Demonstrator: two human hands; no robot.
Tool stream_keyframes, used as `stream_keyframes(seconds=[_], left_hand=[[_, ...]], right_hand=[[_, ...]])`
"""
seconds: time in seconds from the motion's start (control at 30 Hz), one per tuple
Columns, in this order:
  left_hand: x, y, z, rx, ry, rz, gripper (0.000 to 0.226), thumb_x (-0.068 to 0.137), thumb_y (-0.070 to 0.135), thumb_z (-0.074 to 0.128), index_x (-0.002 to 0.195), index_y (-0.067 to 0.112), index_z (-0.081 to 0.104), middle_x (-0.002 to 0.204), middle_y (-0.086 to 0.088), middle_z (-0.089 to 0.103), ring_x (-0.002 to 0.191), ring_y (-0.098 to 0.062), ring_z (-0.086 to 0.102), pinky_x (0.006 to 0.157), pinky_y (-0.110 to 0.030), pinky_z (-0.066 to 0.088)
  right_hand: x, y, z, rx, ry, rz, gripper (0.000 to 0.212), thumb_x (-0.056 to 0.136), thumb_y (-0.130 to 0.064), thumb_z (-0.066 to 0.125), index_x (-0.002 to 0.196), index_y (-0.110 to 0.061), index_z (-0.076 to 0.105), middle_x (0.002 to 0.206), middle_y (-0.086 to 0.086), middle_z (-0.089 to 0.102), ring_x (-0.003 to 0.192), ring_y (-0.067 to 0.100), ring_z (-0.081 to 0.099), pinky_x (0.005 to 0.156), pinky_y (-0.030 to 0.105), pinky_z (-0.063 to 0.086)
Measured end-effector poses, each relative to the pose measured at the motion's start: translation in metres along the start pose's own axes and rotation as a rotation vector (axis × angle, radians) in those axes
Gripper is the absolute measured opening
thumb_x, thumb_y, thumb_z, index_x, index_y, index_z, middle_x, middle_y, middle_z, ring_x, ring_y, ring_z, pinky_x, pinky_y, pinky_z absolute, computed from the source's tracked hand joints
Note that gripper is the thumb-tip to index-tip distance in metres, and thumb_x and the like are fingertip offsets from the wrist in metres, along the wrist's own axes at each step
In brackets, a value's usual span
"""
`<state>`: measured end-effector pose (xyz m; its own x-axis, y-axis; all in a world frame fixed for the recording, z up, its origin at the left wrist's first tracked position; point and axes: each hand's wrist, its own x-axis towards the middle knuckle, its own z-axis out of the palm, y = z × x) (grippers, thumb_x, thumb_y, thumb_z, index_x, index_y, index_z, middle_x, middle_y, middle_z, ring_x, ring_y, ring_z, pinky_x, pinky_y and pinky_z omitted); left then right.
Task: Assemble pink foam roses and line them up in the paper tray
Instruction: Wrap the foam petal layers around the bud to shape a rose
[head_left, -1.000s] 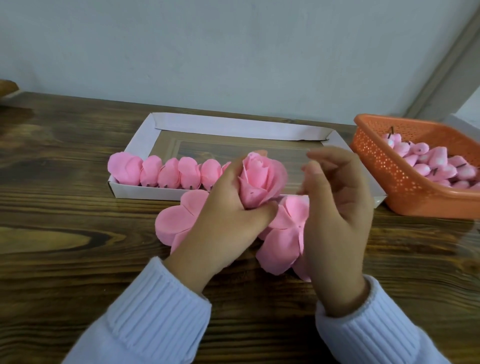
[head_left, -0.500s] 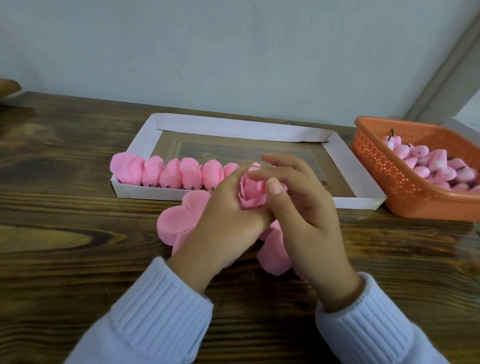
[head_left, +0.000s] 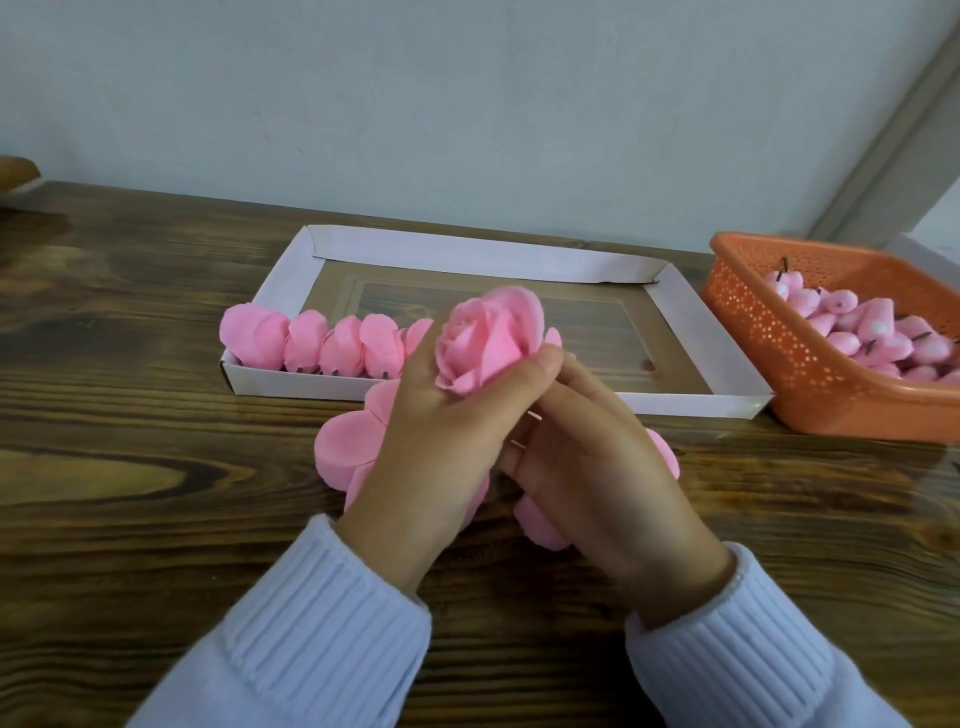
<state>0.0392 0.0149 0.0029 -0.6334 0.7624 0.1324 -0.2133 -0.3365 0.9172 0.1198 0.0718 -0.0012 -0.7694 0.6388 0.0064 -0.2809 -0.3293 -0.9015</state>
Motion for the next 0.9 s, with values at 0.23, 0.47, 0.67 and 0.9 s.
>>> stream_keyframes(seconds=[0.23, 0.47, 0.67, 0.9], left_hand=[[-0.0018, 0.0031, -0.0015, 0.036, -0.031, 0.055, 0.045, 0.062, 0.03, 0.079, 0.104, 0.023, 0.066, 0.088, -0.001, 0.073, 0.085, -0.013, 0.072, 0.056, -0.017, 0.05], [-0.0045, 0.006, -0.0019, 0.121, -0.065, 0.087, 0.027, 0.063, 0.042, 0.081, 0.083, 0.026, 0.069, 0.065, 0.011, 0.067, 0.064, -0.003, 0.067, 0.049, -0.013, 0.046], [-0.0042, 0.0086, -0.0018, 0.082, -0.105, 0.088, 0.016, 0.072, 0.029, 0.076, 0.074, 0.017, 0.065, 0.042, 0.012, 0.049, 0.036, 0.002, 0.047, 0.04, -0.01, 0.037], [-0.0014, 0.0082, -0.0017, 0.03, 0.027, 0.017, 0.021, 0.064, 0.039, 0.076, 0.08, 0.026, 0.07, 0.07, 0.003, 0.07, 0.062, -0.008, 0.067, 0.041, -0.014, 0.042]], right_hand=[[-0.0019, -0.001, 0.0011, 0.117, -0.111, 0.043, 0.078, 0.081, -0.03, 0.06, 0.138, 0.013, 0.03, 0.139, 0.031, 0.041, 0.13, 0.045, 0.036, 0.111, 0.062, 0.019], [-0.0004, 0.0019, 0.0008, 0.076, -0.156, 0.045, 0.073, 0.082, -0.033, 0.06, 0.137, 0.008, 0.038, 0.127, 0.027, 0.045, 0.111, 0.039, 0.043, 0.094, 0.054, 0.032], [0.0029, 0.0062, -0.0035, 0.108, -0.159, 0.059, 0.035, 0.091, -0.029, 0.052, 0.115, -0.003, 0.05, 0.098, 0.021, 0.046, 0.09, 0.033, 0.041, 0.08, 0.038, 0.04], [0.0013, 0.0074, -0.0031, 0.137, -0.212, 0.046, 0.035, 0.087, -0.021, 0.056, 0.119, -0.008, 0.057, 0.106, 0.015, 0.051, 0.095, 0.026, 0.049, 0.084, 0.037, 0.042]])
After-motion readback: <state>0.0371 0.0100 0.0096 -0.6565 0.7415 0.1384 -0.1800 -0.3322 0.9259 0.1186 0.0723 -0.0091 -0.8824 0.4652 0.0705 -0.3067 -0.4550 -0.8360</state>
